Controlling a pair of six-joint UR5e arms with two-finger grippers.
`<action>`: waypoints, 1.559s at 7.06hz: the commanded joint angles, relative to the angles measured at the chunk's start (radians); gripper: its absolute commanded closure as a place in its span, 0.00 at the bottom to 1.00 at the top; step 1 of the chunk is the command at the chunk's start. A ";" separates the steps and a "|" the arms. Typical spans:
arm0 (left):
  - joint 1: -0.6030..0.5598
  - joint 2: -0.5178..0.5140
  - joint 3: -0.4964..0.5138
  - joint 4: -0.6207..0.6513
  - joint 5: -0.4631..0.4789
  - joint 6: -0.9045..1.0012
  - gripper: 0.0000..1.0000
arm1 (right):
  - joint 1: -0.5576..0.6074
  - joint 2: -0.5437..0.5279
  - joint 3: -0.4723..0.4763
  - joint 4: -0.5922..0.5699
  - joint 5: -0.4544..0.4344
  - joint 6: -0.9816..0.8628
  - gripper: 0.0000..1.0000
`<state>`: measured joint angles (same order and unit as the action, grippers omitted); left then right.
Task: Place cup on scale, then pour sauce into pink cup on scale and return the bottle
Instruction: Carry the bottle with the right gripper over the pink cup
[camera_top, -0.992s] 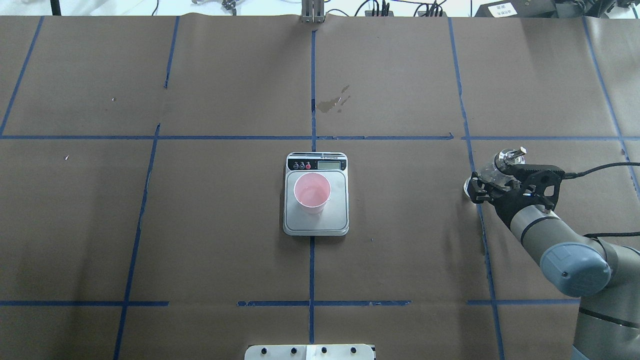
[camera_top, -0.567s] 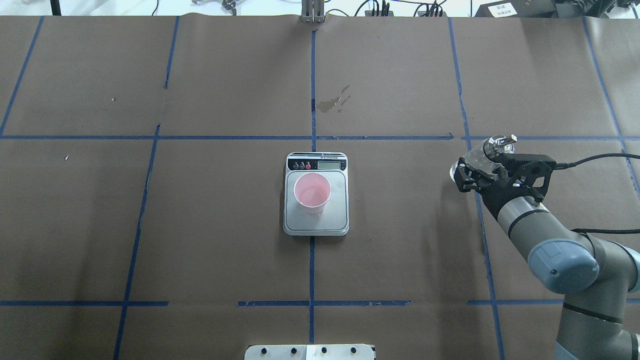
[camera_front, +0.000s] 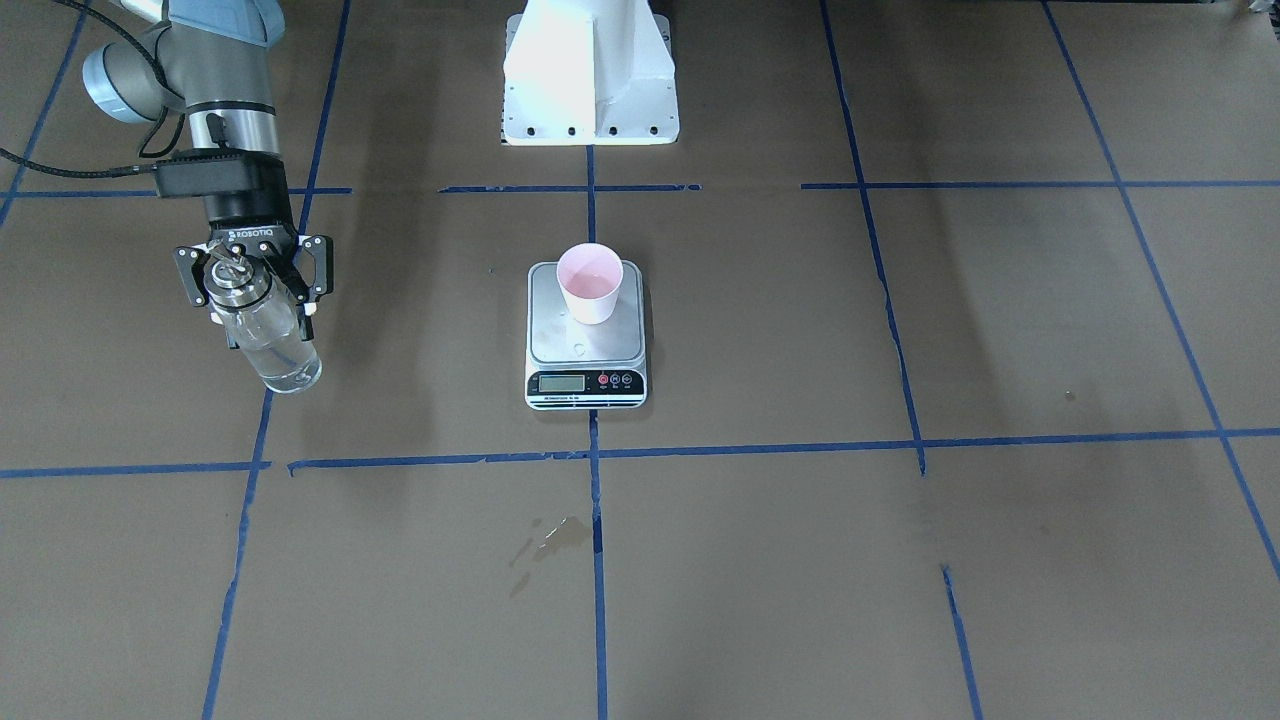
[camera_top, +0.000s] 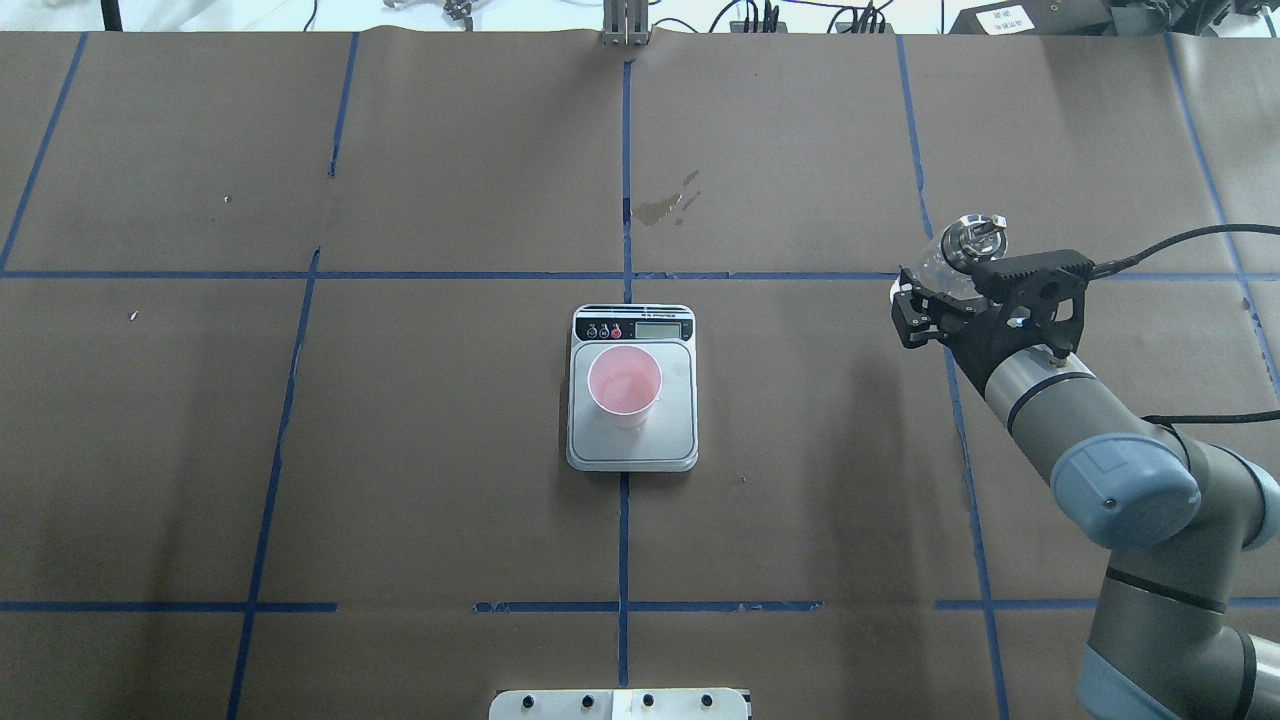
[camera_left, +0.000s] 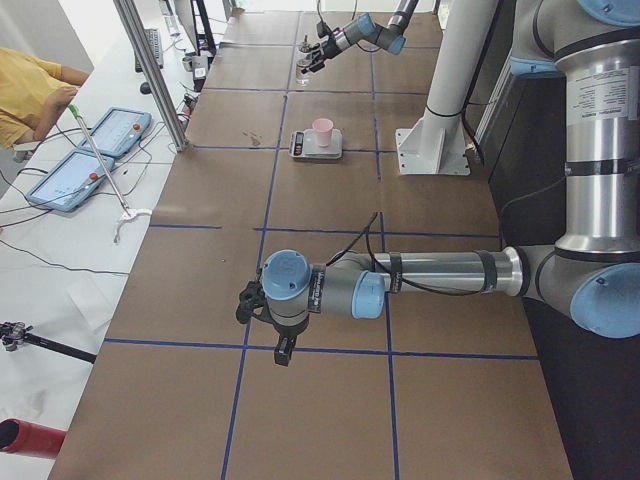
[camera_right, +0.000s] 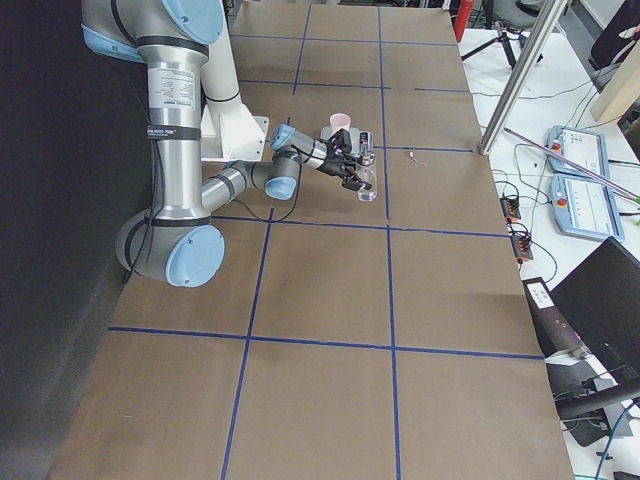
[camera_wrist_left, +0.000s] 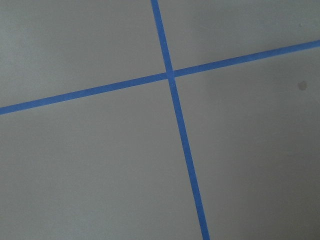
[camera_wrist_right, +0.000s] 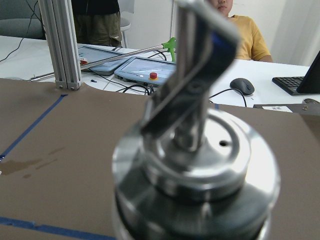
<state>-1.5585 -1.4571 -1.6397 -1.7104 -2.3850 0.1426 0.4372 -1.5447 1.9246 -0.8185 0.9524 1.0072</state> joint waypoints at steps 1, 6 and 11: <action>-0.002 0.001 -0.002 0.000 0.001 0.000 0.00 | -0.001 0.029 0.007 -0.130 0.015 -0.240 1.00; 0.000 0.000 -0.003 0.002 0.000 0.000 0.00 | -0.161 0.389 0.001 -0.837 -0.219 -0.389 1.00; 0.000 0.000 -0.002 0.005 0.000 0.000 0.00 | -0.229 0.495 -0.070 -1.172 -0.449 -0.508 1.00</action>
<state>-1.5585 -1.4573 -1.6414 -1.7063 -2.3853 0.1427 0.2119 -1.0553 1.8744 -1.9443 0.5454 0.5302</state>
